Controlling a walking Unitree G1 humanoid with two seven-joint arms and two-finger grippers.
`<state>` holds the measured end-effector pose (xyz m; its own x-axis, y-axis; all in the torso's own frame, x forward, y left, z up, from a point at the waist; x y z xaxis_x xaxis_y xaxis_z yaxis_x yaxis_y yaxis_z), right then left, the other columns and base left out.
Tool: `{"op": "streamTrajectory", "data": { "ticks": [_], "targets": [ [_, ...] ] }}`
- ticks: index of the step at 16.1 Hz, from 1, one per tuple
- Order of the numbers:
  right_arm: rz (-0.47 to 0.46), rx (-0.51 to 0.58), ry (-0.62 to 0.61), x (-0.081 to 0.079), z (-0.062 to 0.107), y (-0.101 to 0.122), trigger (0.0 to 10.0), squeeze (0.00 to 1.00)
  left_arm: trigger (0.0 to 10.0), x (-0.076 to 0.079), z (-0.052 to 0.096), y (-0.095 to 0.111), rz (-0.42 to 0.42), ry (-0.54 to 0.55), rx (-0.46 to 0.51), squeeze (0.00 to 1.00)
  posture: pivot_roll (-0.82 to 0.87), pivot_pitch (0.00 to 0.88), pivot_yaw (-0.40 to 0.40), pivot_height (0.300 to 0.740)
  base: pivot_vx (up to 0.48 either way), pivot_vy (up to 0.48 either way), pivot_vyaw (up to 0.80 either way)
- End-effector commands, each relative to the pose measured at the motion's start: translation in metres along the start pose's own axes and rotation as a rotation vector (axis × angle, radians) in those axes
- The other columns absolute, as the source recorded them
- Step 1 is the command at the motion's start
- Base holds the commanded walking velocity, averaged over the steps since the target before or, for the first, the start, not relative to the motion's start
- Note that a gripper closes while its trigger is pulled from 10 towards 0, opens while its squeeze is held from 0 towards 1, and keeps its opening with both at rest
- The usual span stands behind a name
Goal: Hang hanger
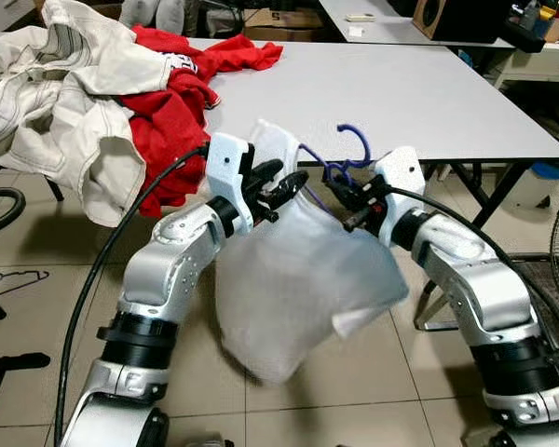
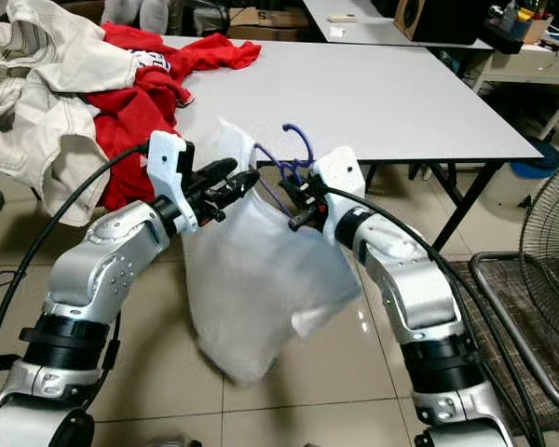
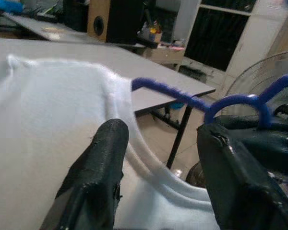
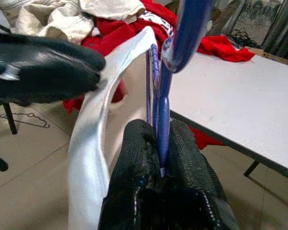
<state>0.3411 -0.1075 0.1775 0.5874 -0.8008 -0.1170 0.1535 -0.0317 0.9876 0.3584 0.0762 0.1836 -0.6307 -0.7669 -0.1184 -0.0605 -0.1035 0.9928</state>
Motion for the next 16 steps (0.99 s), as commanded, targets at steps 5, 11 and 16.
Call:
{"op": "streamTrajectory", "data": {
  "ticks": [5,11,16],
  "targets": [
    [0.021,0.058,0.051,-0.011,-0.007,0.018,10.0,0.00,10.0,-0.017,-0.008,-0.006,-0.105,0.129,-0.082,0.00,0.02,0.000,-0.046,0.740,0.000,0.000,0.00],
    [0.009,0.078,0.093,-0.019,-0.006,0.024,10.0,0.00,0.0,-0.030,-0.009,-0.007,-0.175,0.220,-0.086,0.00,0.02,0.000,-0.045,0.740,0.000,0.000,0.00],
    [0.011,0.063,0.103,-0.020,-0.006,0.021,10.0,0.00,0.0,-0.034,-0.008,-0.006,-0.178,0.238,-0.062,0.00,0.03,0.000,-0.051,0.740,0.000,0.000,0.00]
  ]
}}
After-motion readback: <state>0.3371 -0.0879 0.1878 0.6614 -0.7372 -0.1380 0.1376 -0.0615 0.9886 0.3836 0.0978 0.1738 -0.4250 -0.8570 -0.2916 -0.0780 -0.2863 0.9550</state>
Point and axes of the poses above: a point about 5 cm out from each wrist's last joint towards the gripper, its own z axis pointing back from the gripper into the wrist, its own y axis along the axis of the wrist's last joint, x = y × z, the point moved 3 cm from there along -z, pointing out of the wrist towards the gripper, and after that the axes turned 15 degrees about -z, right-handed, at the moved point
